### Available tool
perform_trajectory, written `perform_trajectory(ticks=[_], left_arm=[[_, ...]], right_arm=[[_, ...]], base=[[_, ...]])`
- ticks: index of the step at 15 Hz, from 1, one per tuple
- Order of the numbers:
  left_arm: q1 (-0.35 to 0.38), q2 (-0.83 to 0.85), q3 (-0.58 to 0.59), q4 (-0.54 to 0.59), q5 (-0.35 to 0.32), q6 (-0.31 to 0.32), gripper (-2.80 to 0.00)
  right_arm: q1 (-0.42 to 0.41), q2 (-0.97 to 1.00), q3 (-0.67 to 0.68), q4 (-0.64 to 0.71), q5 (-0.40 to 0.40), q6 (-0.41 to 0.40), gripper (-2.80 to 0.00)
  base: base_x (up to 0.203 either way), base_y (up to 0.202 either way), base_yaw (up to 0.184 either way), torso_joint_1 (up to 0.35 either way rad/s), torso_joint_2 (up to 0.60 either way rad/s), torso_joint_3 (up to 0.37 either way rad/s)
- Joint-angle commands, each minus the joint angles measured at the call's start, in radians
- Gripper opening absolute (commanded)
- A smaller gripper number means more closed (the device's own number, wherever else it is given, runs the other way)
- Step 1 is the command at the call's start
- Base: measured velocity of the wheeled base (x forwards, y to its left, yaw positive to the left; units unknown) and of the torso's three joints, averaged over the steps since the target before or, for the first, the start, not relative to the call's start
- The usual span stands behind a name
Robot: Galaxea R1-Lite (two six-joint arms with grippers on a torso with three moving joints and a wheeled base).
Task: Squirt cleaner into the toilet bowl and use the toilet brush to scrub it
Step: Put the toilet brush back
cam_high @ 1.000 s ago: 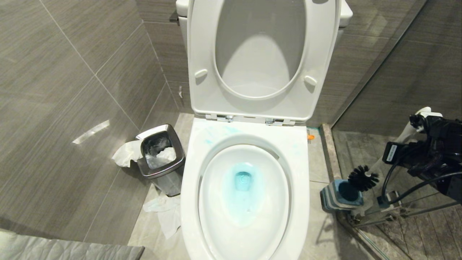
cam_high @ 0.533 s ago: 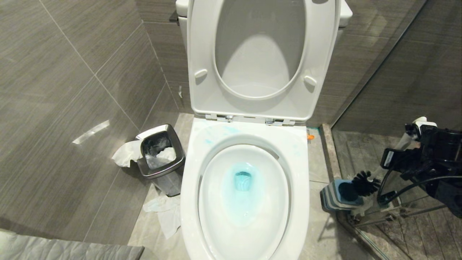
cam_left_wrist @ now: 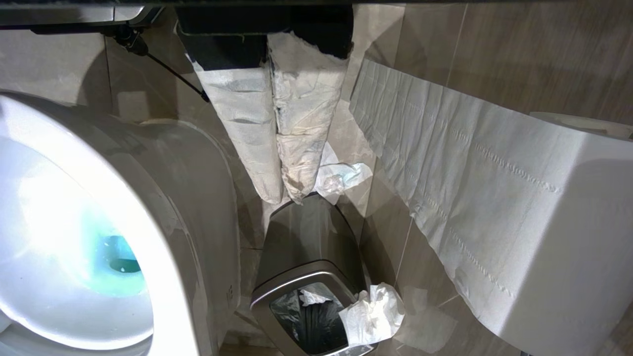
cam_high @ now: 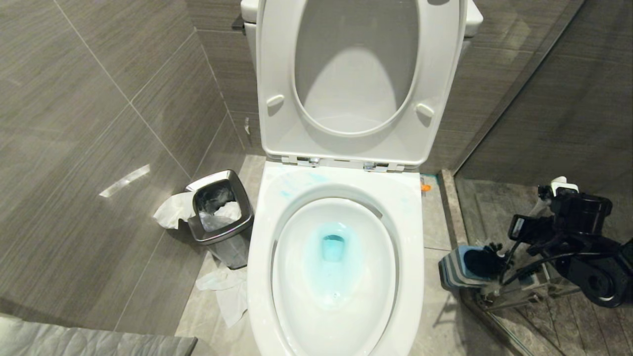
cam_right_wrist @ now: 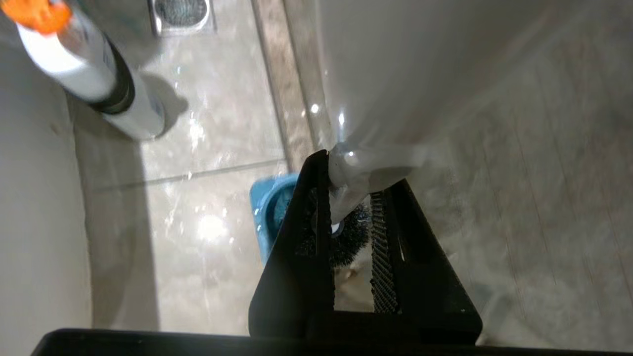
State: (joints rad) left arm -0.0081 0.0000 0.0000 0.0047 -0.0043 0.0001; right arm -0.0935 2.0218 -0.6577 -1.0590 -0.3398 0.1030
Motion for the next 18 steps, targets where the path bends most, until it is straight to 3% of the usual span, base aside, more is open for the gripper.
perform_trajectory(ticks=[1, 12, 18], left_arm=[[0.0, 0.002, 0.0, 0.0, 0.0, 0.0, -2.8], [0.0, 0.002, 0.0, 0.0, 0.0, 0.0, -2.8], [0.0, 0.002, 0.0, 0.0, 0.0, 0.0, -2.8]], right_arm=[[0.017, 0.057, 0.005, -0.011, -0.005, 0.022, -2.8], [0.06, 0.173, 0.008, -0.076, -0.048, 0.048, -2.8], [0.055, 0.254, 0.064, -0.248, -0.039, 0.05, -2.8]], base=[[0.0, 0.0, 0.0, 0.0, 0.0, 0.0], [0.0, 0.0, 0.0, 0.0, 0.0, 0.0], [0.0, 0.0, 0.0, 0.0, 0.0, 0.0]])
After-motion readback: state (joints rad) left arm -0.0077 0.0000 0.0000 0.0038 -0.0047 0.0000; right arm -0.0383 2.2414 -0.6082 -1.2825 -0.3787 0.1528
